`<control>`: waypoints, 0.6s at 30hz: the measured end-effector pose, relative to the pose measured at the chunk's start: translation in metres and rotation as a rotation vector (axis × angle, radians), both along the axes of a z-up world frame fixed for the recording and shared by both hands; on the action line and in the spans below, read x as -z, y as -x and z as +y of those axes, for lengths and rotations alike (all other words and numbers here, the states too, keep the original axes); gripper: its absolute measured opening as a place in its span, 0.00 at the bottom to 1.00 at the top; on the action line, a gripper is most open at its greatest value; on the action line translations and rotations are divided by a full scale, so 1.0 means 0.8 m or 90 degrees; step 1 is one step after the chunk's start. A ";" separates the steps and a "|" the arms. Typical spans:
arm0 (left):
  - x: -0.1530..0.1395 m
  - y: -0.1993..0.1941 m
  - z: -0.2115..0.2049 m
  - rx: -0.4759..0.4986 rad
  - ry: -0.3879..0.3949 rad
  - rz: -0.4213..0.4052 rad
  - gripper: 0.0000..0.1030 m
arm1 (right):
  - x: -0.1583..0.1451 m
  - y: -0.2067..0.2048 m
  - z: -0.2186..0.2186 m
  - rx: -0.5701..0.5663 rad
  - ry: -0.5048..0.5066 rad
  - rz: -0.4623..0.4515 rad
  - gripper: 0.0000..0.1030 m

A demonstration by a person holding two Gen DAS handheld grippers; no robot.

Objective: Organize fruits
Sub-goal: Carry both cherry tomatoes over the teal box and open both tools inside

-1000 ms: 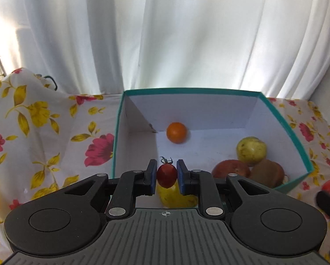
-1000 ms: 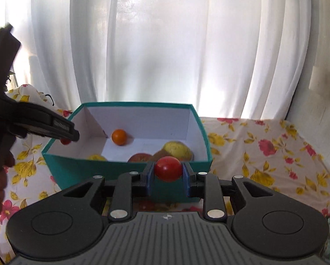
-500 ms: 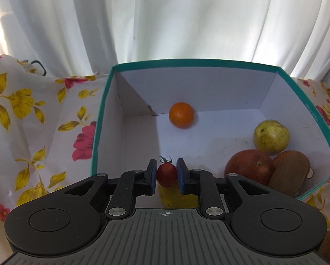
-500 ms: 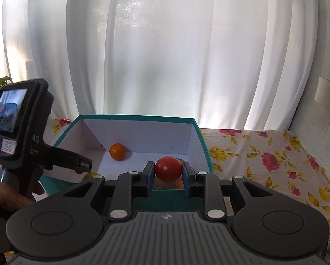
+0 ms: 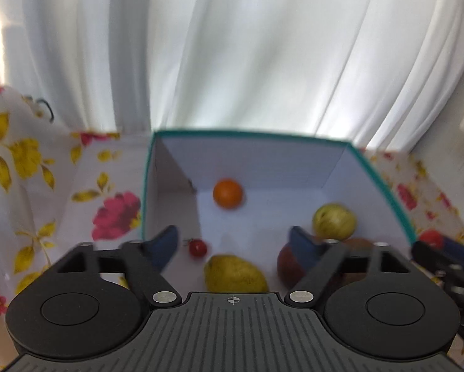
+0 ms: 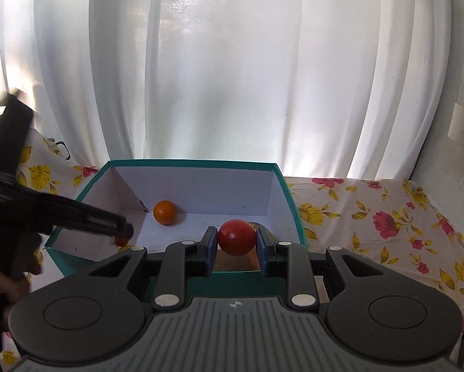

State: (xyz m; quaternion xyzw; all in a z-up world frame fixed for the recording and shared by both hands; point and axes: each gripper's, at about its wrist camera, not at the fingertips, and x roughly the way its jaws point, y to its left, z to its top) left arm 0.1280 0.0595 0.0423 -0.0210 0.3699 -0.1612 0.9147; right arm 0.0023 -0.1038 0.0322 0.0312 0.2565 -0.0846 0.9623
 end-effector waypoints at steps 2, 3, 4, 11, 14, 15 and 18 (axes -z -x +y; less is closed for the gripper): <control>-0.016 0.013 0.013 -0.002 0.022 -0.019 0.85 | 0.001 -0.003 0.000 0.001 -0.002 0.001 0.25; -0.023 0.019 0.022 -0.014 0.032 -0.026 0.85 | 0.001 -0.004 0.000 -0.001 -0.004 0.000 0.25; -0.030 0.025 0.030 -0.033 0.038 -0.037 0.85 | 0.001 -0.005 0.000 -0.003 -0.006 -0.001 0.25; -0.032 0.042 0.062 -0.122 -0.008 -0.061 0.90 | 0.018 -0.031 0.017 -0.060 -0.024 0.022 0.25; -0.020 0.048 0.069 -0.132 -0.032 -0.040 0.90 | 0.034 -0.048 0.033 -0.089 -0.034 0.045 0.25; -0.016 0.051 0.071 -0.136 -0.034 -0.035 0.90 | 0.039 -0.053 0.038 -0.096 -0.036 0.053 0.25; -0.007 0.057 0.080 -0.151 -0.042 -0.020 0.90 | 0.051 -0.068 0.050 -0.120 -0.034 0.072 0.25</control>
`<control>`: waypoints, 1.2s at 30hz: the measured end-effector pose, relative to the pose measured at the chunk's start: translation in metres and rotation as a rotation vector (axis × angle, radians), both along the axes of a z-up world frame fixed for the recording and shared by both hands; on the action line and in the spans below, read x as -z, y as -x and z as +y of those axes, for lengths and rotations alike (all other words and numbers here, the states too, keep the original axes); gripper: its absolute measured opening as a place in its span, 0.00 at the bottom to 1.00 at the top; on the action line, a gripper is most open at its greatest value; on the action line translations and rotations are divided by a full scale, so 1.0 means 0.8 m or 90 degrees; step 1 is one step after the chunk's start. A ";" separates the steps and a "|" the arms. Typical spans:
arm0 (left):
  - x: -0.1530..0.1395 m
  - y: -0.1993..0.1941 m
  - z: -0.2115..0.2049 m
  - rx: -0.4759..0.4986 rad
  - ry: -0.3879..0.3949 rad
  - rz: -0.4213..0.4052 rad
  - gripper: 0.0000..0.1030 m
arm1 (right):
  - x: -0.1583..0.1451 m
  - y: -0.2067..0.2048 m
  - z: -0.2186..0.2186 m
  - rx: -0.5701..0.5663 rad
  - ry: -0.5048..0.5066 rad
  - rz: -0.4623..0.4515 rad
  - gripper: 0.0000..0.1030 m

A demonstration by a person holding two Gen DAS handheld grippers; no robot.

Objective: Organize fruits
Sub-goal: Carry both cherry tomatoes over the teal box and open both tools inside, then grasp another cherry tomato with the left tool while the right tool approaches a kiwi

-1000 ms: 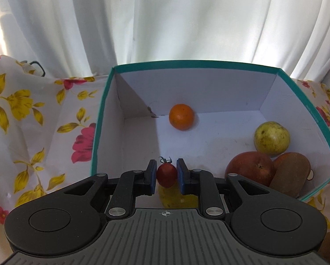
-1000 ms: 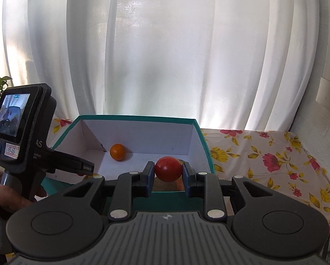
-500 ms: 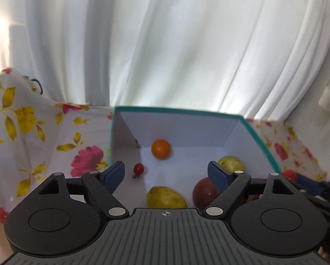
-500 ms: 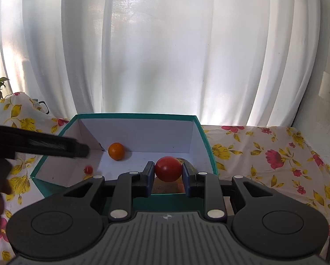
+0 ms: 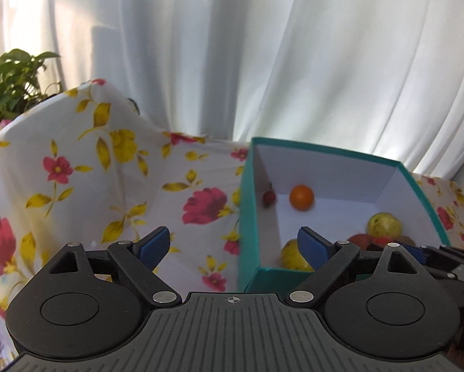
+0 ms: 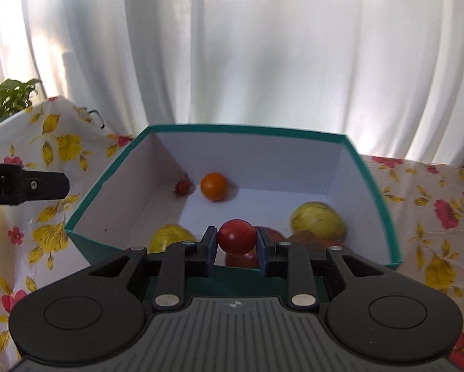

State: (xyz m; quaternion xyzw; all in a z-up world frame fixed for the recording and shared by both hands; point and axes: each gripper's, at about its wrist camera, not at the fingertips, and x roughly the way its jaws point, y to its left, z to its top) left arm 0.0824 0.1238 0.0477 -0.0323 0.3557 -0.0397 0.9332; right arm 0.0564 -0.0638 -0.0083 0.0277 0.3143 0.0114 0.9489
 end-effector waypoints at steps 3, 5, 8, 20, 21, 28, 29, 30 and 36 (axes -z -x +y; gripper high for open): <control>0.006 0.005 0.007 -0.011 0.005 0.015 0.90 | 0.005 -0.009 0.005 -0.004 0.011 0.003 0.25; 0.009 0.007 0.008 -0.013 -0.001 0.020 0.90 | 0.008 -0.013 0.005 -0.003 0.007 0.007 0.25; 0.012 0.010 0.007 -0.013 -0.007 0.026 0.90 | 0.007 -0.015 0.004 -0.004 0.003 0.007 0.28; 0.021 0.035 -0.048 0.091 -0.048 0.023 0.90 | -0.058 0.063 -0.047 0.115 -0.035 -0.135 0.77; 0.024 0.040 -0.055 0.106 -0.055 0.019 0.90 | -0.066 0.081 -0.056 0.135 -0.043 -0.162 0.83; 0.065 0.063 -0.117 0.184 -0.085 0.026 0.85 | -0.061 0.167 -0.094 0.242 -0.055 -0.181 0.84; 0.071 0.065 -0.127 0.192 -0.090 0.030 0.83 | -0.054 0.174 -0.095 0.245 -0.055 -0.171 0.84; 0.077 0.067 -0.137 0.204 -0.091 0.033 0.82 | -0.047 0.181 -0.097 0.250 -0.054 -0.159 0.84; 0.109 0.067 -0.183 0.227 -0.100 0.030 0.74 | -0.014 0.216 -0.101 0.283 -0.037 -0.117 0.84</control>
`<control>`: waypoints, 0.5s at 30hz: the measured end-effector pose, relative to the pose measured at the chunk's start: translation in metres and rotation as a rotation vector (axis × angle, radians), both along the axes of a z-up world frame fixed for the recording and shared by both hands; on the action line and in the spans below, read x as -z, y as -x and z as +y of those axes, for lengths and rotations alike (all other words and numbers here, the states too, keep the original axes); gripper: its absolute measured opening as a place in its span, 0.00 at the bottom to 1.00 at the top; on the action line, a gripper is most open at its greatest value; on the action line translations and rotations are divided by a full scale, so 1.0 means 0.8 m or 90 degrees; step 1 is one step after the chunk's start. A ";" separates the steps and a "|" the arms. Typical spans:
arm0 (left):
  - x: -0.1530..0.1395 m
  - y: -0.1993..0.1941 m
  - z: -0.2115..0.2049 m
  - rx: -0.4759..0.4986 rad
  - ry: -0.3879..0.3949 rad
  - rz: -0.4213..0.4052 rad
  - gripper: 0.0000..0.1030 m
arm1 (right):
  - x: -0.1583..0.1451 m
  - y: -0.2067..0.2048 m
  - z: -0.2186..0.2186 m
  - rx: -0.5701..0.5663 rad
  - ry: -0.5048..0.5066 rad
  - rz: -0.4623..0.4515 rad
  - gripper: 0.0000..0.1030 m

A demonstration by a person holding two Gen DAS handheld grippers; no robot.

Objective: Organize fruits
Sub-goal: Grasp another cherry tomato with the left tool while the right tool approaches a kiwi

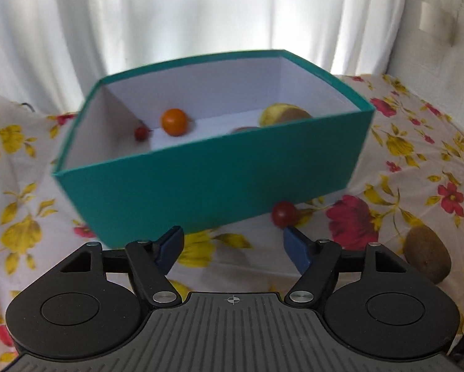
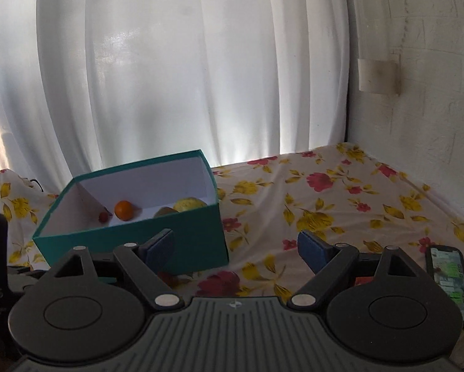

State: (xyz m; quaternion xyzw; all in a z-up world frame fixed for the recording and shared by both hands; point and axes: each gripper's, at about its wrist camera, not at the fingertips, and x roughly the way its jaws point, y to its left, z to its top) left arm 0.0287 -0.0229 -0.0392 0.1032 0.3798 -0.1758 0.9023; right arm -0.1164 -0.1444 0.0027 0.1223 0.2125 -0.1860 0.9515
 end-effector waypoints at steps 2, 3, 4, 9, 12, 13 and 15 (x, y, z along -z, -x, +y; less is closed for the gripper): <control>0.008 -0.001 -0.013 0.008 -0.005 -0.001 0.73 | 0.005 0.009 -0.006 0.012 -0.008 0.009 0.84; 0.012 -0.001 -0.020 0.012 -0.010 -0.002 0.73 | 0.007 0.013 -0.008 0.019 -0.012 0.011 0.84; 0.016 -0.001 -0.026 0.016 -0.010 -0.002 0.73 | 0.009 0.017 -0.010 0.024 -0.015 0.013 0.84; 0.030 -0.011 -0.041 0.016 -0.003 0.014 0.66 | 0.017 0.029 -0.015 0.036 -0.016 0.025 0.84; 0.035 -0.019 -0.044 0.001 0.005 0.011 0.62 | 0.020 0.034 -0.016 0.046 -0.020 0.030 0.84; 0.036 -0.022 -0.045 0.001 0.012 0.017 0.60 | 0.021 0.035 -0.017 0.049 -0.021 0.030 0.84; 0.040 -0.027 -0.048 0.001 0.016 0.025 0.57 | 0.023 0.038 -0.018 0.053 -0.024 0.031 0.84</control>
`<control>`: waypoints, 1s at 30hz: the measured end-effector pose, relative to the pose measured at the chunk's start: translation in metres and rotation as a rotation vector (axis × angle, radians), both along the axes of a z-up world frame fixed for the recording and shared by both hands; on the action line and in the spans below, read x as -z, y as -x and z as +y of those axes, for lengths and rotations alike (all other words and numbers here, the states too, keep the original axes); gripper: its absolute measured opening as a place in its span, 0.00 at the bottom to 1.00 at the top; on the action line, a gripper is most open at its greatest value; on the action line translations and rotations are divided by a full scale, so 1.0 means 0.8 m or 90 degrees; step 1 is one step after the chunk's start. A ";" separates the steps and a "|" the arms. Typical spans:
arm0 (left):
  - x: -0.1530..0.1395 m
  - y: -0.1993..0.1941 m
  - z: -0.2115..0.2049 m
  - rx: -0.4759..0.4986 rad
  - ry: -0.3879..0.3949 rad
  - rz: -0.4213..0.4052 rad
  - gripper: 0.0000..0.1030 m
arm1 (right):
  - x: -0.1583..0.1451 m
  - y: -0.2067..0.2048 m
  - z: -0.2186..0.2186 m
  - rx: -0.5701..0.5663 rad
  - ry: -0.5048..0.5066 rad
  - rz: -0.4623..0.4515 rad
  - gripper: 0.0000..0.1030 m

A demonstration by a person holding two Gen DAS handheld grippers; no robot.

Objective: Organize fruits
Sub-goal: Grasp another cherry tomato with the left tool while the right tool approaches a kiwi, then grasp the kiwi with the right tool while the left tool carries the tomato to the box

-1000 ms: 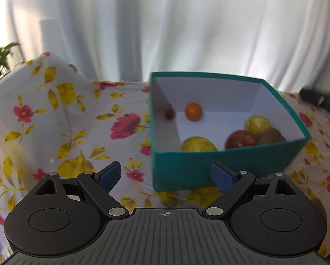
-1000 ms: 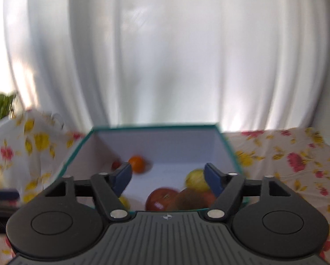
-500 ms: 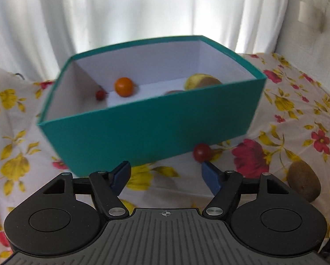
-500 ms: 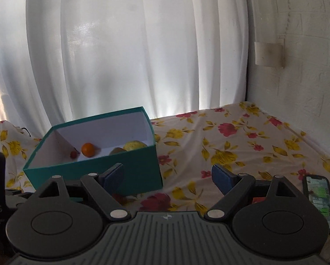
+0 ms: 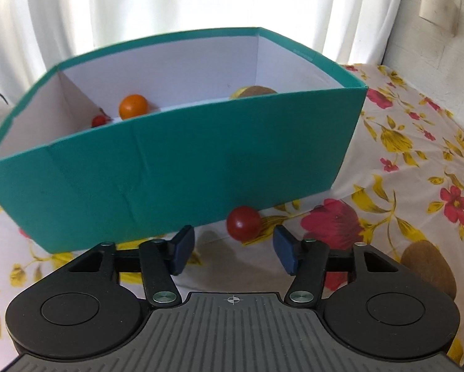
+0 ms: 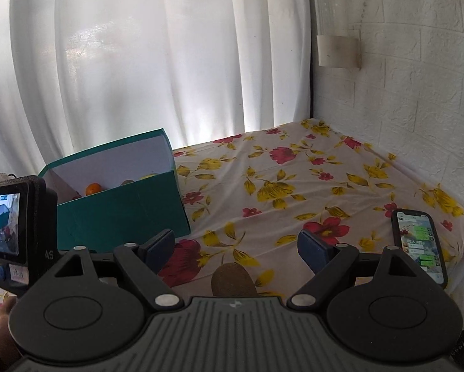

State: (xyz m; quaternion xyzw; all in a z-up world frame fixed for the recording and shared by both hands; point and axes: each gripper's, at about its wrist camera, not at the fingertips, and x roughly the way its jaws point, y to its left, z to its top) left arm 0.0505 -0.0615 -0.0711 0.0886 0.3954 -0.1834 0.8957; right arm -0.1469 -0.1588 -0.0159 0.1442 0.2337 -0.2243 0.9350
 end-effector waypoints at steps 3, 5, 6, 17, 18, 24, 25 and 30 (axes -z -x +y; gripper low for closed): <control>0.006 -0.003 -0.007 0.005 -0.011 0.003 0.51 | 0.005 0.002 -0.002 0.006 -0.005 0.007 0.84; 0.008 -0.003 -0.010 0.009 -0.013 0.004 0.49 | 0.008 0.004 -0.003 0.007 -0.007 0.010 0.84; 0.009 -0.003 -0.012 0.011 -0.015 0.002 0.48 | 0.010 0.004 -0.004 0.007 -0.008 0.011 0.84; 0.009 -0.008 -0.021 0.050 0.000 0.000 0.28 | 0.023 0.009 -0.007 0.017 -0.023 0.026 0.84; 0.008 -0.008 -0.021 0.053 0.004 0.004 0.28 | 0.024 0.009 -0.006 0.017 -0.022 0.029 0.84; -0.012 0.003 -0.008 0.074 0.019 0.001 0.28 | 0.042 0.002 -0.003 0.007 -0.024 0.063 0.84; -0.019 0.007 -0.004 0.076 0.026 0.000 0.28 | 0.047 -0.001 -0.003 0.003 -0.023 0.069 0.84; -0.051 0.025 0.017 0.086 0.048 -0.014 0.28 | 0.071 -0.021 -0.005 -0.011 -0.016 0.098 0.84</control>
